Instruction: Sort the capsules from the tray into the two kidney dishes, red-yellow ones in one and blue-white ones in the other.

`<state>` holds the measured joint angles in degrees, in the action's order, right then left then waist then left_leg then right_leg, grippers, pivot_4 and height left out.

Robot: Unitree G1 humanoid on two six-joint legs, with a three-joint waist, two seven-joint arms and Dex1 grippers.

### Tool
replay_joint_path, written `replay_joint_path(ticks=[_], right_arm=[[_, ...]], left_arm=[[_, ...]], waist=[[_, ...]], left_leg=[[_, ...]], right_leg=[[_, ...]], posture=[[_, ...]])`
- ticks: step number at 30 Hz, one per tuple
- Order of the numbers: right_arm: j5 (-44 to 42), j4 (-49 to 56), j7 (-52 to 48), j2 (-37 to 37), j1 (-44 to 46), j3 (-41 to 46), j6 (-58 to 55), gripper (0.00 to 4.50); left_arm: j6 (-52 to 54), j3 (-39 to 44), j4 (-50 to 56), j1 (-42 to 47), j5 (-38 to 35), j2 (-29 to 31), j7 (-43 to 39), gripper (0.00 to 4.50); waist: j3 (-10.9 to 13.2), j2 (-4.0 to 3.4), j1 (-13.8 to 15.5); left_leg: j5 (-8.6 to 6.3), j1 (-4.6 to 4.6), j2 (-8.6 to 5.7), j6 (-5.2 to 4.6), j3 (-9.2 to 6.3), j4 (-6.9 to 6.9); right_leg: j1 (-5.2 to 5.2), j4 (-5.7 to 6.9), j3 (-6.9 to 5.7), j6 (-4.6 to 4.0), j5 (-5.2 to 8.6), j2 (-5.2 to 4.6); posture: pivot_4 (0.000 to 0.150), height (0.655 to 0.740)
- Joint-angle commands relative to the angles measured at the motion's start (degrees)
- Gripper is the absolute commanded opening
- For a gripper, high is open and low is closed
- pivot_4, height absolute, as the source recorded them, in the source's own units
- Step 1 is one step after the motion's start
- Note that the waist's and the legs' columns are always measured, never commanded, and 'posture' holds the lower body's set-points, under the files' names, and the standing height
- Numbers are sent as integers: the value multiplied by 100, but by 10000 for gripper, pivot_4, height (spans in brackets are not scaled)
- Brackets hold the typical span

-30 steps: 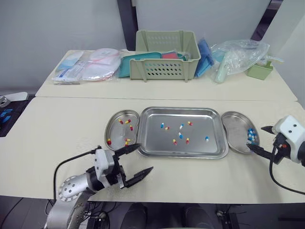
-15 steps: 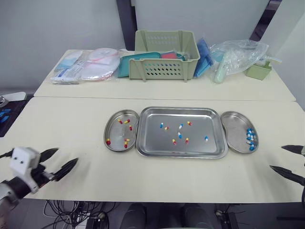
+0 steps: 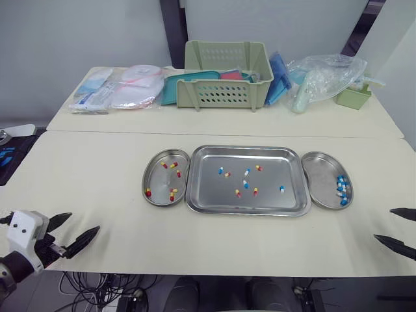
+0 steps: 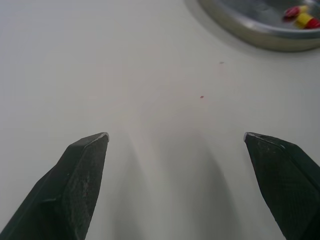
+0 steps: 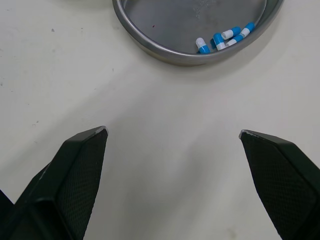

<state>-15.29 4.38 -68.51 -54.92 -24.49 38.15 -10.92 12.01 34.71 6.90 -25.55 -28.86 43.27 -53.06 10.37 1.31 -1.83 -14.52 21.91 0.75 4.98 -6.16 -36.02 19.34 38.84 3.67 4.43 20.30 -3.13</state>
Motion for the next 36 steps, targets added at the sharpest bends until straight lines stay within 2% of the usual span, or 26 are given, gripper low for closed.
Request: replay_joint_path(ticks=[1,5,9,14,20,25,27,31,36], right_arm=[[-79,64,43,34,-66,139,47,44824],[-81,74,53,63,-166,170,55,44824],[-94,136,63,63,-225,196,24,44824],[-121,311,85,77,-290,229,-48,44824],[-344,792,28,7,-315,331,-302,44824],[-1020,1911,-163,-208,-193,169,-1145,44824],[-1299,2411,-14,-261,61,-101,-1455,44824],[-1749,3248,838,-97,1152,-1171,-2102,44824],[-1536,3530,2173,559,2967,-2971,-3036,44824]], left_arm=[[262,-86,1004,-177,-321,-72,-56,45000],[571,-762,2260,-161,-550,-244,87,45000],[818,-1357,2730,132,-621,-452,364,45000],[817,-2038,2612,548,-395,-767,596,45000],[361,-2332,2145,524,-100,-976,410,45000],[-71,-2570,1799,565,106,-1176,295,45000],[-231,-2661,1709,587,175,-1231,248,45000],[-432,-2817,1588,705,250,-1327,257,45000],[-457,-2945,1593,817,297,-1416,345,45000]], waist=[[0,0,0],[0,-3,4],[-1,-4,4],[-3,-7,-2],[-4,-9,-1],[-3,-7,1],[-3,-6,-1],[-1,-3,-2],[1,4,6]], left_leg=[[0,-1,0,0,0,0],[0,0,0,0,1,-1],[0,-2,-1,0,1,-2],[0,-4,-2,0,4,-3],[0,-4,-2,0,3,-3],[0,-3,-3,0,2,-3],[0,-3,-3,0,2,-3],[0,-3,-1,0,-3,-6],[1,3,-2,0,-8,-8]], right_leg=[[0,0,0,0,0,0],[-2,0,2,0,0,0],[-4,0,2,0,0,0],[-5,1,5,1,0,1],[-5,1,4,1,0,1],[-5,1,3,1,0,1],[-5,1,3,1,0,1],[-6,3,-2,1,-1,2],[-3,2,-5,1,-1,1]], posture=[[1500,7400],[1500,7400],[1500,7400],[1500,7400],[1500,7400],[1500,7400],[1500,7400],[1500,7400],[1500,7400]])
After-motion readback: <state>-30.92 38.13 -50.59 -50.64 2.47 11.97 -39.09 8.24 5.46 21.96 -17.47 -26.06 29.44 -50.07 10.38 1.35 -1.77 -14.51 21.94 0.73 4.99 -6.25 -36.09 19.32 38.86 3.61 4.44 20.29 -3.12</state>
